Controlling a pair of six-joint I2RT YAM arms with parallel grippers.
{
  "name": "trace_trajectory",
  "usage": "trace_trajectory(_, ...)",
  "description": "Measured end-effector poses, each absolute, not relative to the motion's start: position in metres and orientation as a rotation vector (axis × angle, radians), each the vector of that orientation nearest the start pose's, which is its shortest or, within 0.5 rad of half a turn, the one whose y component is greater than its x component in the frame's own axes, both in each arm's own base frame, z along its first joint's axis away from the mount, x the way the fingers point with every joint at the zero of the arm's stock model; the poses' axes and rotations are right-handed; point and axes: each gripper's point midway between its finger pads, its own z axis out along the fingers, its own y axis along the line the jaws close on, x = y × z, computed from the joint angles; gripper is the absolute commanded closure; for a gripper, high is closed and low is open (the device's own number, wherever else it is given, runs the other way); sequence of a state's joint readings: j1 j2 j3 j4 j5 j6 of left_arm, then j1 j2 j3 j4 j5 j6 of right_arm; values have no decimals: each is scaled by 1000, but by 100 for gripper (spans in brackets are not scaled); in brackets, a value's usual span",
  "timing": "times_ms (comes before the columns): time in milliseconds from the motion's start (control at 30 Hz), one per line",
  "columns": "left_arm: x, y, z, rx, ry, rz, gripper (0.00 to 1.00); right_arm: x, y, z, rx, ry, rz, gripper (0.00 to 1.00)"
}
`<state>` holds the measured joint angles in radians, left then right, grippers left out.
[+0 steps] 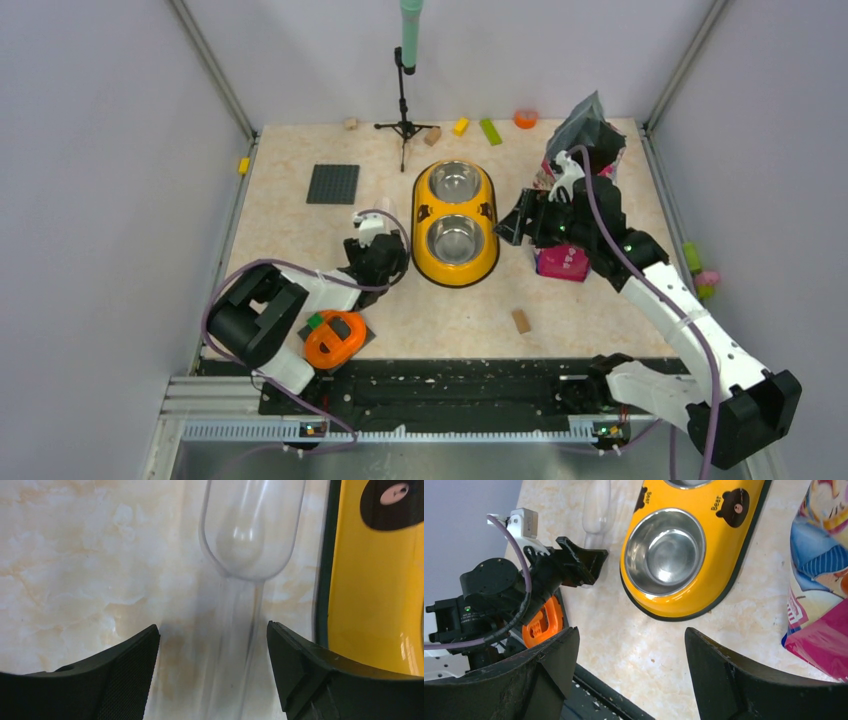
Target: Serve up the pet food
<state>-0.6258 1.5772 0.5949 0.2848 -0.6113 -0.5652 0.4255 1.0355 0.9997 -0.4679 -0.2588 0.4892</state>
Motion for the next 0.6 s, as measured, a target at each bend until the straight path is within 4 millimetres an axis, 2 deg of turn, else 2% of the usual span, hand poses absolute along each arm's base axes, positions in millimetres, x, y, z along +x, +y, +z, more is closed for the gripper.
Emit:
trace_trajectory(133, 325, -144, 26, -223, 2062, 6, 16, 260, 188, 226, -96, 2184, 813, 21)
trace_trajectory(267, 316, -143, 25, -212, 1999, 14, 17, 255, 187, 217, -95, 2198, 811, 22)
trace_trajectory(600, 315, -147, 20, -197, 1827, 79, 27, 254, 186, 221, -110, 2158, 819, 22)
